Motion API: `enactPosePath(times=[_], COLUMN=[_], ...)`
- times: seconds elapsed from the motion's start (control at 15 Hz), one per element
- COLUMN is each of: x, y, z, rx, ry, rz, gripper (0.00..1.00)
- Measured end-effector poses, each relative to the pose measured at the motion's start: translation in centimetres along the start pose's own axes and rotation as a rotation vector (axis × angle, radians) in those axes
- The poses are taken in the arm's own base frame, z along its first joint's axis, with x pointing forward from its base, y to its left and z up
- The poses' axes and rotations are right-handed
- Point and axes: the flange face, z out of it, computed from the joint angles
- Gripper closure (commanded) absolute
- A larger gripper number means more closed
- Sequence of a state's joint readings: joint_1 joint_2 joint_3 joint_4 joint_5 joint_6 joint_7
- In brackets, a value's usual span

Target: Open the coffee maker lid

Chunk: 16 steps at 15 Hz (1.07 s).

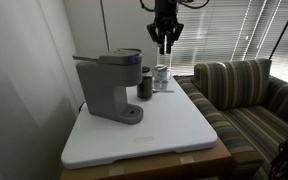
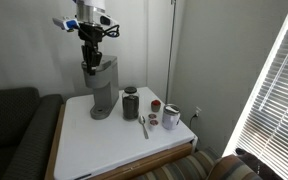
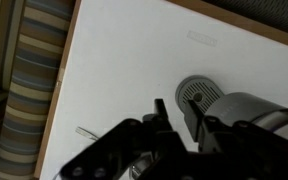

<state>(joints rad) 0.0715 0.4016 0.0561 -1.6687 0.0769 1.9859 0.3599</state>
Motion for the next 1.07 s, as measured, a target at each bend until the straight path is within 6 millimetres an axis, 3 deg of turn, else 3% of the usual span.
enactPosePath(times=[0.07, 0.2, 0.6, 1.07], x=[-0.1, -0.3, -0.3, 0.8], y=[-0.2, -0.6, -0.8, -1.3], z=[0.0, -0.1, -0.2, 0.1], rx=[0.004, 0.015, 0.020, 0.128], ry=[-0.004, -0.007, 0.000, 0.126], rz=[0.016, 0.034, 0.056, 0.253], gripper=[0.86, 0.98, 1.00, 1.00])
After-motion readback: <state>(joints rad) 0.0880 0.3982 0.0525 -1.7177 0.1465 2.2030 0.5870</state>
